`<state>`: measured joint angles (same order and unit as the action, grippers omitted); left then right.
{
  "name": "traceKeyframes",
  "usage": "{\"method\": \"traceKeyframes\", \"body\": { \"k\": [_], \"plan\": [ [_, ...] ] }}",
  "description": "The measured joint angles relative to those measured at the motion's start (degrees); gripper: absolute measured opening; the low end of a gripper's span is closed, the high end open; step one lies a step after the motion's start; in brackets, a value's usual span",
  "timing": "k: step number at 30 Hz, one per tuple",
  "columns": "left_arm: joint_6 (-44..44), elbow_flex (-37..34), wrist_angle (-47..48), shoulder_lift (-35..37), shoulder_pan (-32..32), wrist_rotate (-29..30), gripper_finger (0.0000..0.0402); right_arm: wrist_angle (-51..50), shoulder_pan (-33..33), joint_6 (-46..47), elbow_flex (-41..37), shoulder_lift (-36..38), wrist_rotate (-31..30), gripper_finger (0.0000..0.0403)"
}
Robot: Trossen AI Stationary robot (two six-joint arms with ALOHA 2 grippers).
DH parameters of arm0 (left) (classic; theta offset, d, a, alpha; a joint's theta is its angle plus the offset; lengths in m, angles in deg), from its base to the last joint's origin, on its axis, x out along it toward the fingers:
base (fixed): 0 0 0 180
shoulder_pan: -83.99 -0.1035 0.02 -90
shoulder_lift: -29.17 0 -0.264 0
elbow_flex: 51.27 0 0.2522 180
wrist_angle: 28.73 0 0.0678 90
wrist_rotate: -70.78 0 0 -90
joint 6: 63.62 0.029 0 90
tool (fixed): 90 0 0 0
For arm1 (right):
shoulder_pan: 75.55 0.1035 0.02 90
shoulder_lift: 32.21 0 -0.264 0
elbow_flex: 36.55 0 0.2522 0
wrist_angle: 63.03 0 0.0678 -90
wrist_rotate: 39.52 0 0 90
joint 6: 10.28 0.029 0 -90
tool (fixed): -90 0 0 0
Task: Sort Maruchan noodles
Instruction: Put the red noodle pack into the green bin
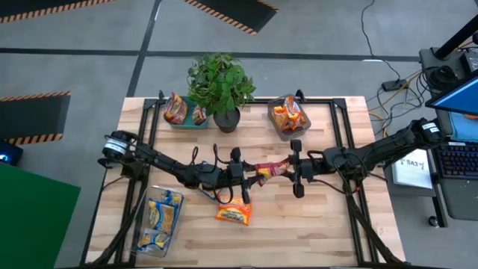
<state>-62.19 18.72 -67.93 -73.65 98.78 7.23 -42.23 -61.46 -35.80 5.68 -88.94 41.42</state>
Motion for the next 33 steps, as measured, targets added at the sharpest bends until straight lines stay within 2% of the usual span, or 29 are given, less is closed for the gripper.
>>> {"method": "traceKeyframes", "body": {
  "k": [15,22,26,33],
  "plan": [
    [1.3,0.0,-0.2,0.0,0.0,-0.2,0.0077,0.3,-0.1,3.2,0.6,0.1,-0.2,0.0191],
    [2.2,0.0,0.6,0.2,0.1,-0.2,0.0077,-4.4,0.0,6.5,3.1,0.5,-0.3,0.0233],
    [2.4,0.0,3.1,1.5,0.2,0.1,0.0077,-6.0,0.0,8.1,4.2,1.7,-0.1,0.0254],
    [0.6,0.0,13.7,4.5,0.8,4.0,0.0077,-8.4,0.0,10.8,4.3,5.9,-0.1,0.0281]
  ]
}}
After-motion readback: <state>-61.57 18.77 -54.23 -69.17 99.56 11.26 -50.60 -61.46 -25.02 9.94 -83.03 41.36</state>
